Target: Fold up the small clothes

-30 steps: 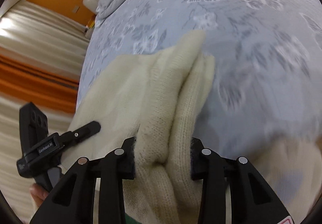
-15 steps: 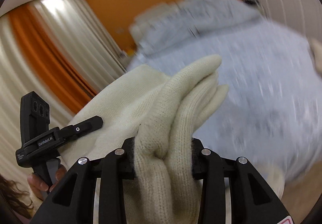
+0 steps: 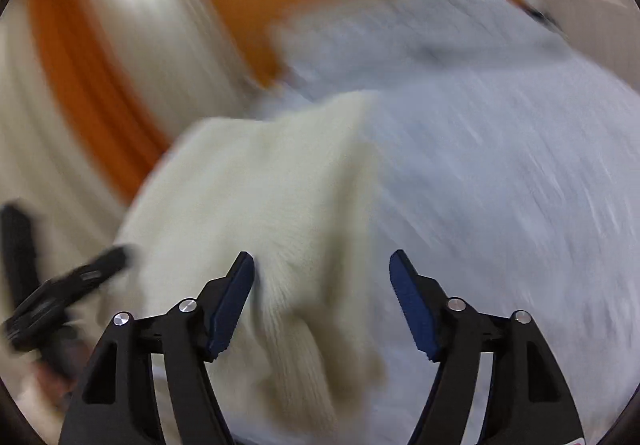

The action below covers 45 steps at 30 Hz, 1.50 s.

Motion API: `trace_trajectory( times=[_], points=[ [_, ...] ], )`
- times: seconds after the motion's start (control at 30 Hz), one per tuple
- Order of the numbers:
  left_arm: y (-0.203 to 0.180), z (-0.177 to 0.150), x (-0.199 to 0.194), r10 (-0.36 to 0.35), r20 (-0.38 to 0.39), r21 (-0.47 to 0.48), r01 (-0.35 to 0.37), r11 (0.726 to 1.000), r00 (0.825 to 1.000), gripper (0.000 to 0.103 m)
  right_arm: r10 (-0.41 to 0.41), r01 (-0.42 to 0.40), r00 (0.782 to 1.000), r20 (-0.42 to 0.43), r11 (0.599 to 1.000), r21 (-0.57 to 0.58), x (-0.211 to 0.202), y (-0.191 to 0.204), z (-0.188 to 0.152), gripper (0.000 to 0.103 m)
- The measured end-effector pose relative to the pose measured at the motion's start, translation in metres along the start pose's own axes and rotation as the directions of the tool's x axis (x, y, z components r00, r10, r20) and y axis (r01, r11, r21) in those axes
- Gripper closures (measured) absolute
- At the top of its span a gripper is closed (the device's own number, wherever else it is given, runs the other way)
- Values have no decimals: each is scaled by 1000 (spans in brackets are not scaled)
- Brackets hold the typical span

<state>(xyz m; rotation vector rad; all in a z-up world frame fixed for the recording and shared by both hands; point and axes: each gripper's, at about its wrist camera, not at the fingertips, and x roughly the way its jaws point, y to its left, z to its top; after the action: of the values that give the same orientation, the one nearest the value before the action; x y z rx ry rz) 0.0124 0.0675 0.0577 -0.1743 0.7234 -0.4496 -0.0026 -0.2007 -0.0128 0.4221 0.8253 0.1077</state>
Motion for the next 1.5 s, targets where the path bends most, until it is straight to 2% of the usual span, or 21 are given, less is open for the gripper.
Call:
trace_trajectory(
  times=[0.07,0.1,0.13,0.2,0.27,0.4,0.53,0.57,0.6,0.63,0.7,0.83,0.9,0.97,1.0,1.07,1.2,1.27,1.33,1.43,1.5],
  points=[
    [31,-46,49,133,-164,-7,-136,991,977,21,5,13,992,-130,991,137,31,-31,-39,50],
    [45,-64,60,137,-228,-36,-149,988,964,29,35,-11,991,-128,984,179,30,-38,-54,50],
    [56,-77,66,127,-268,-74,-151,986,955,29,38,-15,991,-129,984,180,30,-39,-61,50],
    [74,-92,62,96,-253,-173,-143,974,963,25,10,8,989,-150,993,119,30,-34,-69,49],
    [86,-93,59,43,-230,-271,-106,957,972,14,-8,24,987,-159,995,97,33,-30,-61,37],
    [104,-87,76,-58,-228,-416,-43,909,972,9,47,-23,992,-114,978,206,50,-39,-36,16],
    [114,-94,110,-72,-275,-470,-69,880,959,9,45,22,964,-261,968,249,106,-44,-36,17],
    [117,-98,122,-84,-297,-473,-70,878,951,12,68,16,951,-300,963,269,120,-47,-41,22],
    [118,-100,125,-106,-297,-478,-51,877,949,26,133,-33,937,-324,954,299,133,-47,-49,47],
    [118,-99,130,-144,-292,-482,-16,876,946,34,156,-58,936,-314,952,299,134,-46,-52,57],
    [110,-91,130,-121,-321,-423,-28,906,939,46,149,-78,951,-270,963,259,118,-32,-45,78],
    [107,-63,106,-125,-281,-361,16,932,952,54,155,-130,970,-186,981,142,72,-1,-31,82],
    [108,-63,104,-104,-291,-328,3,945,951,51,114,-88,963,-244,990,114,85,2,-41,77],
    [112,-75,123,-55,-361,-274,-50,960,931,44,6,24,925,-380,997,74,124,-10,-64,59],
    [112,-85,132,-48,-383,-250,-54,967,923,37,0,34,933,-361,996,87,125,-14,-65,54],
    [117,-94,125,-44,-340,-263,-50,963,939,34,14,23,956,-294,992,122,106,-15,-62,54],
    [110,-95,109,26,-311,-209,-95,973,950,29,-81,81,991,-102,997,-4,45,12,-43,54],
    [101,-100,104,93,-283,-145,-139,980,955,27,-109,101,991,-80,990,-94,39,31,-39,70],
    [92,-102,103,137,-269,-107,-171,979,953,27,-154,127,978,-143,975,-185,64,42,-44,99],
    [85,-102,101,179,-266,-61,-202,978,947,27,-267,201,923,-276,948,-246,124,27,-68,103],
    [79,-104,98,206,-260,-13,-217,976,943,26,-286,220,926,-245,939,-263,126,25,-70,103]
  ],
)
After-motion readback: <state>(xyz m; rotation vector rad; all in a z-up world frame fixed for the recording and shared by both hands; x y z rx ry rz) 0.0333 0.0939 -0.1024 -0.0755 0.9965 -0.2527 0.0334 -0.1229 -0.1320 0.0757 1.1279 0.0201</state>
